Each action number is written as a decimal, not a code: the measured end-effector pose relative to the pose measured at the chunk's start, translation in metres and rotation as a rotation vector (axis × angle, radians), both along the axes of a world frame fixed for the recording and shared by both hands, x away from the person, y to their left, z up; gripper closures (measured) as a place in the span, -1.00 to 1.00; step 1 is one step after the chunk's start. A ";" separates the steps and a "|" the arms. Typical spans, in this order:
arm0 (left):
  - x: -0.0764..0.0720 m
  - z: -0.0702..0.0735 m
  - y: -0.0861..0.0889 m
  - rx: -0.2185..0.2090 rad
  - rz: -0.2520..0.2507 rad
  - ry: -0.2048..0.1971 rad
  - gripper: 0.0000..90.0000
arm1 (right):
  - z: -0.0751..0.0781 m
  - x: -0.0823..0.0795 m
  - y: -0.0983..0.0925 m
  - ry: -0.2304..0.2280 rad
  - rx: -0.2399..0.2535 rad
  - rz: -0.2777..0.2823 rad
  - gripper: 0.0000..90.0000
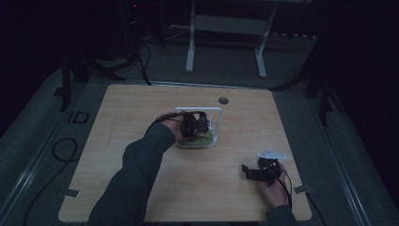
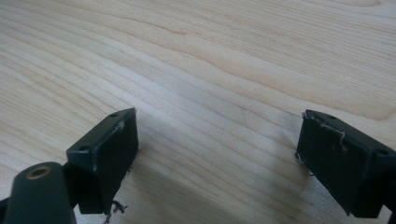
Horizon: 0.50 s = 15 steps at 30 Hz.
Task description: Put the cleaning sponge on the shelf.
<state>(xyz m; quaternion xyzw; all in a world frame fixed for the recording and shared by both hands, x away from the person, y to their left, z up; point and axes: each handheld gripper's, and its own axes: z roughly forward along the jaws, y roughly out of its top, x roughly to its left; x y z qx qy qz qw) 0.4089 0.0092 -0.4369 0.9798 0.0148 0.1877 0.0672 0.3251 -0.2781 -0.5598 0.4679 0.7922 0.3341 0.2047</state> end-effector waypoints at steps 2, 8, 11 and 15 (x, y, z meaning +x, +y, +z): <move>0.001 -0.003 -0.002 0.007 -0.001 0.001 0.59 | 0.000 0.000 0.000 -0.001 -0.001 0.000 -0.73; 0.003 -0.006 -0.004 0.018 0.001 0.001 0.59 | 0.000 0.000 0.000 0.001 0.000 0.000 -0.73; 0.005 -0.007 -0.005 0.019 0.006 0.006 0.59 | 0.000 0.000 0.000 0.001 0.000 0.000 -0.73; 0.006 -0.009 -0.005 0.022 0.008 0.009 0.59 | 0.000 0.000 0.000 0.001 0.001 -0.001 -0.73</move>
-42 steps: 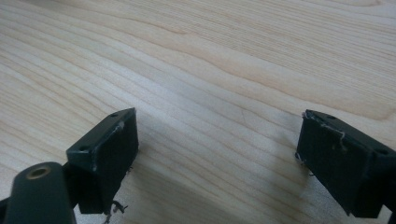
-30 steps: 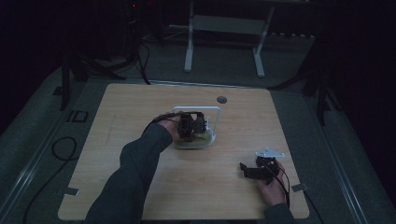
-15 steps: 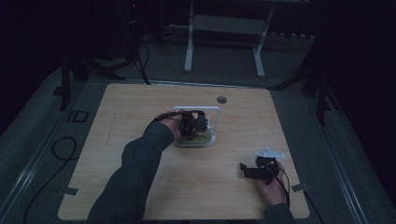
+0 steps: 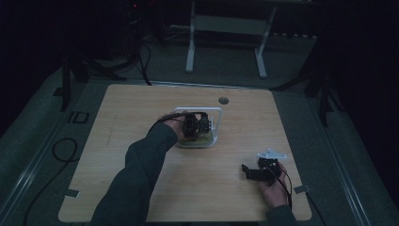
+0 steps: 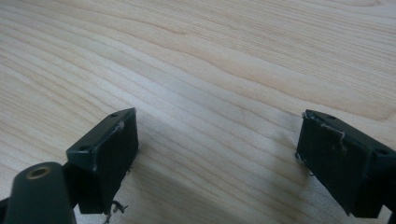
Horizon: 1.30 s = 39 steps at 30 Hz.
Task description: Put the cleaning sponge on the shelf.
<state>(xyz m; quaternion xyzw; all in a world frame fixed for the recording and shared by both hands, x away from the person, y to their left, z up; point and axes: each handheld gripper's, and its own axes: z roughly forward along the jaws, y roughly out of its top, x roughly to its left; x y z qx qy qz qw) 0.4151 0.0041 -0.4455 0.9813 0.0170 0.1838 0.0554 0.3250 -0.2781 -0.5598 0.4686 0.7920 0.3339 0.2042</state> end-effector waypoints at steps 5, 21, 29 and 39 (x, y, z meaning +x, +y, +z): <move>0.002 -0.003 -0.002 0.004 0.001 0.006 0.59 | 0.000 0.000 0.000 0.000 0.000 0.000 -0.73; 0.007 -0.006 -0.005 0.020 0.009 -0.006 0.59 | 0.000 0.000 0.000 0.000 0.000 0.000 -0.73; 0.008 -0.012 -0.010 0.032 0.010 -0.022 0.59 | 0.000 0.000 0.000 0.000 0.000 0.000 -0.73; 0.009 -0.015 -0.014 0.043 0.010 -0.034 0.59 | 0.000 0.000 0.000 0.000 0.001 0.000 -0.73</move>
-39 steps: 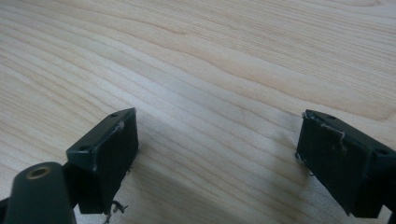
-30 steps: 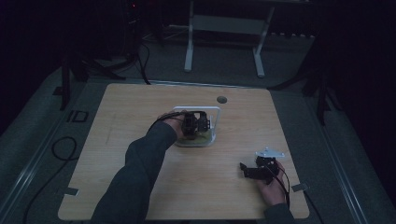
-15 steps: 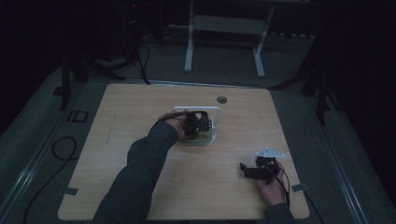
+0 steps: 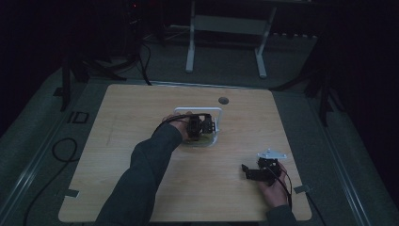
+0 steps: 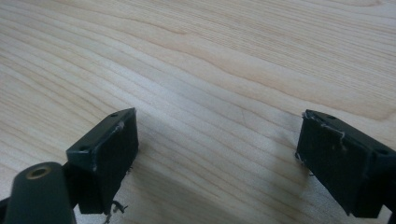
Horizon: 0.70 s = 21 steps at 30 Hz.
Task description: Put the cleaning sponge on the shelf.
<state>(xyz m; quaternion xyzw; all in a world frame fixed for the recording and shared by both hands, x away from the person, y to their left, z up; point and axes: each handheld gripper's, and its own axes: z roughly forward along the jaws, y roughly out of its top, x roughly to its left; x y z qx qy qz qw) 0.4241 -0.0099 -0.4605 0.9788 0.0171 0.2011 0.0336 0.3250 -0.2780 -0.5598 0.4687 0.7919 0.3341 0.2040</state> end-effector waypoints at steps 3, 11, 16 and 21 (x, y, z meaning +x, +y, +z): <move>0.000 -0.001 0.000 -0.005 0.007 -0.007 0.59 | 0.000 0.000 0.000 0.000 0.000 0.000 -0.73; 0.002 -0.003 -0.002 0.000 0.006 -0.038 0.58 | 0.000 0.000 0.000 0.000 0.000 0.000 -0.73; 0.003 -0.004 -0.002 -0.011 0.015 -0.052 0.58 | 0.000 0.000 0.000 0.000 -0.001 0.000 -0.73; 0.004 -0.004 -0.004 -0.016 0.017 -0.065 0.56 | 0.000 0.000 0.000 0.000 -0.001 0.001 -0.73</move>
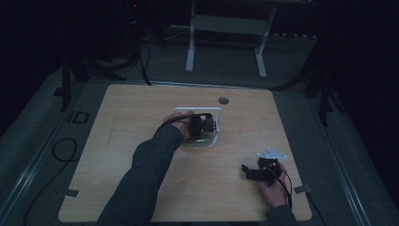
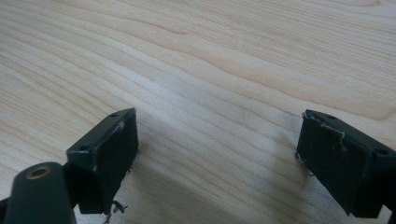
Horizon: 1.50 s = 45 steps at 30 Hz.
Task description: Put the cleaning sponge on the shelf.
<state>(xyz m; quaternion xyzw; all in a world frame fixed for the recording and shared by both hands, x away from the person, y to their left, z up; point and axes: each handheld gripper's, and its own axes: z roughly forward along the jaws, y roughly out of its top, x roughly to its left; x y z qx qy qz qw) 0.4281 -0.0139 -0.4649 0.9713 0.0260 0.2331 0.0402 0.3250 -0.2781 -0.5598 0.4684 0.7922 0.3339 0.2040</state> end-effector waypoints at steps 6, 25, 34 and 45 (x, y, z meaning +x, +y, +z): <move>0.000 0.003 0.000 -0.025 0.002 0.008 0.43 | 0.000 0.000 0.000 0.000 0.000 0.000 -0.73; -0.009 0.017 0.008 -0.048 0.014 -0.009 0.27 | 0.000 0.000 0.000 -0.001 -0.001 0.000 -0.73; -0.017 0.027 0.016 -0.060 0.015 0.009 0.26 | 0.000 0.000 0.000 -0.002 -0.001 0.000 -0.73; -0.033 0.047 0.032 -0.114 0.025 0.005 0.22 | 0.000 0.000 0.000 -0.002 -0.001 0.001 -0.73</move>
